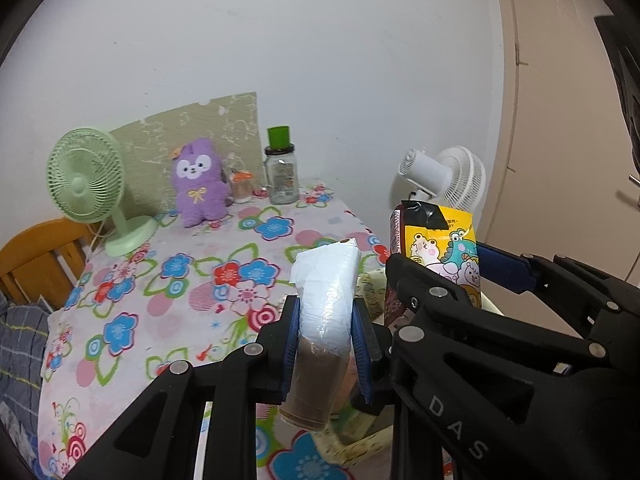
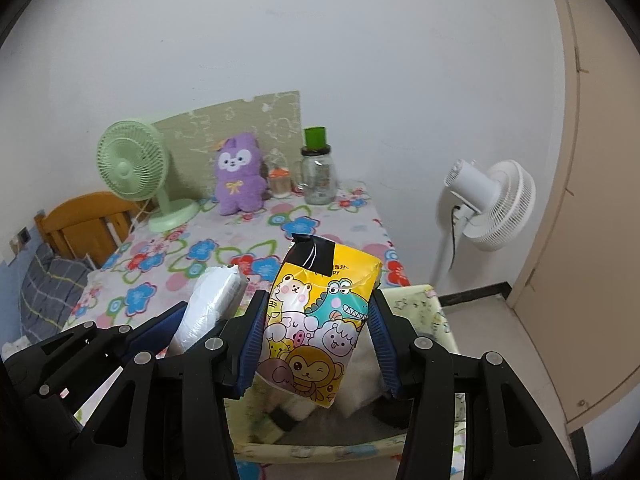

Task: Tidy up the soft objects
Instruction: 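Lift the white roll and cartoon pack and carry both to the box, then lower the white roll and cartoon pack into the box and open both grippers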

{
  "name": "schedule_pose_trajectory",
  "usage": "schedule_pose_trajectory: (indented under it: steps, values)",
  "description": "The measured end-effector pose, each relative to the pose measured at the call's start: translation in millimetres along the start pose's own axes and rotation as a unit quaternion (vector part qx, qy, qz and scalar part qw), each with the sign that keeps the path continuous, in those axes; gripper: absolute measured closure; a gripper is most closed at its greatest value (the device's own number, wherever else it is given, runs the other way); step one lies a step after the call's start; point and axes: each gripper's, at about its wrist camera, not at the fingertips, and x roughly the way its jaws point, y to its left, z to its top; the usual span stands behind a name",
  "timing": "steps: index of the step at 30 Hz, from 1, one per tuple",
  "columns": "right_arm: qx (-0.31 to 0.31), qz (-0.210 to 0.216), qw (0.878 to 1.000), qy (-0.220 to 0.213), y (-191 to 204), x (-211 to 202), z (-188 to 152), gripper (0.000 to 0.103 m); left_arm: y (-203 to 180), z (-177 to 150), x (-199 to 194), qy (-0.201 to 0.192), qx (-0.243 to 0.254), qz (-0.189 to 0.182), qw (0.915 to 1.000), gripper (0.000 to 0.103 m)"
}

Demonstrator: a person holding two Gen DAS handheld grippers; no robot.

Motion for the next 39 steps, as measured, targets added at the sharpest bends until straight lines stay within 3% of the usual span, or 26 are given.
schedule_pose_trajectory:
  steps: [23,30,33,39]
  values:
    - [0.04,-0.008,0.998,0.051,-56.3,64.2,-10.7,0.051,-28.6,1.9,88.9,0.078,0.01,-0.028,0.9965,0.078]
    - [0.033,-0.001,0.998,0.051,-55.2,70.9,-9.8,0.051,-22.9,0.2,101.1,0.115,-0.003,-0.035,0.9928,0.059]
    - [0.033,0.003,0.998,0.053,-54.1,73.2,-9.9,0.051,-22.6,-1.4,99.2,0.12,0.0,-0.031,0.9923,0.044]
    - [0.028,0.01,0.998,0.057,-49.1,74.0,-12.8,0.051,-18.6,-3.7,92.7,0.115,0.001,-0.015,0.9932,0.038]
